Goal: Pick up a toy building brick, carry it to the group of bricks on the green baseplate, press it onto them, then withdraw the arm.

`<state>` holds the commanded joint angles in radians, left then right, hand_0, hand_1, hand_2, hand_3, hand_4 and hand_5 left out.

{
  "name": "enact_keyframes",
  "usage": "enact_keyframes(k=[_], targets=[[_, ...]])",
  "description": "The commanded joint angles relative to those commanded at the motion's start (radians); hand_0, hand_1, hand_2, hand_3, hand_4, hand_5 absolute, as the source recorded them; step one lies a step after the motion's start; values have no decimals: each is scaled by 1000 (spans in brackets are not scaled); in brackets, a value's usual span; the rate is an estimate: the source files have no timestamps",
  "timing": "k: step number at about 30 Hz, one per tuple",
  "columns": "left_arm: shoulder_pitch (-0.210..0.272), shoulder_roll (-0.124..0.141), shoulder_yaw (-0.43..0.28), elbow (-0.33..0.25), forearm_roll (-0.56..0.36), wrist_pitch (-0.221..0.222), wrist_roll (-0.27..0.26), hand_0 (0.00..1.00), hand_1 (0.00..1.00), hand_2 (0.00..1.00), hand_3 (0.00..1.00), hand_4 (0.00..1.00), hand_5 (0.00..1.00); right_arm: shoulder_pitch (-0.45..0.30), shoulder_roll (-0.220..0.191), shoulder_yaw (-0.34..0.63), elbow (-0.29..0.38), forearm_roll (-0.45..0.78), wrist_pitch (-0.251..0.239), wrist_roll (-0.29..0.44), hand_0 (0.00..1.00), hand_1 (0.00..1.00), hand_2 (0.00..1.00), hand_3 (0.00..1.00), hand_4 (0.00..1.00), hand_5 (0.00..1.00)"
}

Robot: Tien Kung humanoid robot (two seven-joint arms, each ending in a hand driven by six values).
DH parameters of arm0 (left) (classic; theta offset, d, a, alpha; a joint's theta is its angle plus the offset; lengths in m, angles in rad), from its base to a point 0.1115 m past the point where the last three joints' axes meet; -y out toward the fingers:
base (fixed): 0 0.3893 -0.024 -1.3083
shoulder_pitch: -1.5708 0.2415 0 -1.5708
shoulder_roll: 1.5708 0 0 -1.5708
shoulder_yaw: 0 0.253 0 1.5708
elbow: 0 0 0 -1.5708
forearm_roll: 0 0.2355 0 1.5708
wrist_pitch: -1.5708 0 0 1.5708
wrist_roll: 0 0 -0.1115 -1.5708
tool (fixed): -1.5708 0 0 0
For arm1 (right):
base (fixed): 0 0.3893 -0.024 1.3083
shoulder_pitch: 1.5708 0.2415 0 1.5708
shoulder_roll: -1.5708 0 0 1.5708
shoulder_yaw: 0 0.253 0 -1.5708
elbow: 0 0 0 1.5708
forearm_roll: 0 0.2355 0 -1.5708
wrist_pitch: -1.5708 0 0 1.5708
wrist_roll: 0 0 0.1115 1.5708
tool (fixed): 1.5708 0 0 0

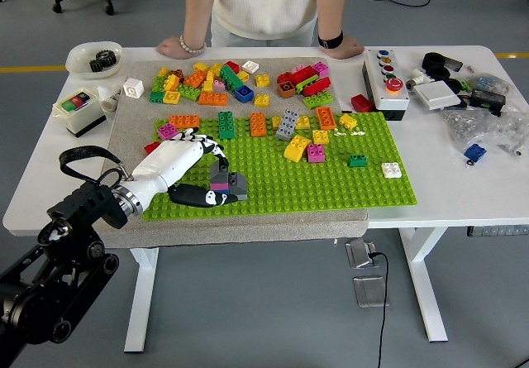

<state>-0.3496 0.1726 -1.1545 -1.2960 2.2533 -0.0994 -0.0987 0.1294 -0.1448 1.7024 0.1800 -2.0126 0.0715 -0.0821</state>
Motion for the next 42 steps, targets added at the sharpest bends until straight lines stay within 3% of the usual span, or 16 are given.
enact_keyframes(k=[10, 30, 40, 42], targets=[[7, 1, -4, -4, 4, -8, 4, 998, 909, 814, 596, 998, 597, -1, 0, 1, 0, 3, -1, 0, 741, 642, 694, 563, 819, 498], [-2, 4, -64, -109, -79, 29, -19, 998, 899, 800, 596, 998, 595, -4, 3, 5, 0, 8, -2, -1, 741, 642, 694, 561, 819, 497], [-33, 26, -78, -118, -88, 48, -17, 998, 882, 796, 610, 998, 598, -3, 3, 6, 0, 1, -2, -1, 741, 642, 694, 561, 818, 497], [-37, 32, -80, -120, -88, 51, -17, 998, 864, 800, 653, 998, 597, -2, 3, 6, 0, 1, -2, -1, 741, 642, 694, 561, 818, 498]])
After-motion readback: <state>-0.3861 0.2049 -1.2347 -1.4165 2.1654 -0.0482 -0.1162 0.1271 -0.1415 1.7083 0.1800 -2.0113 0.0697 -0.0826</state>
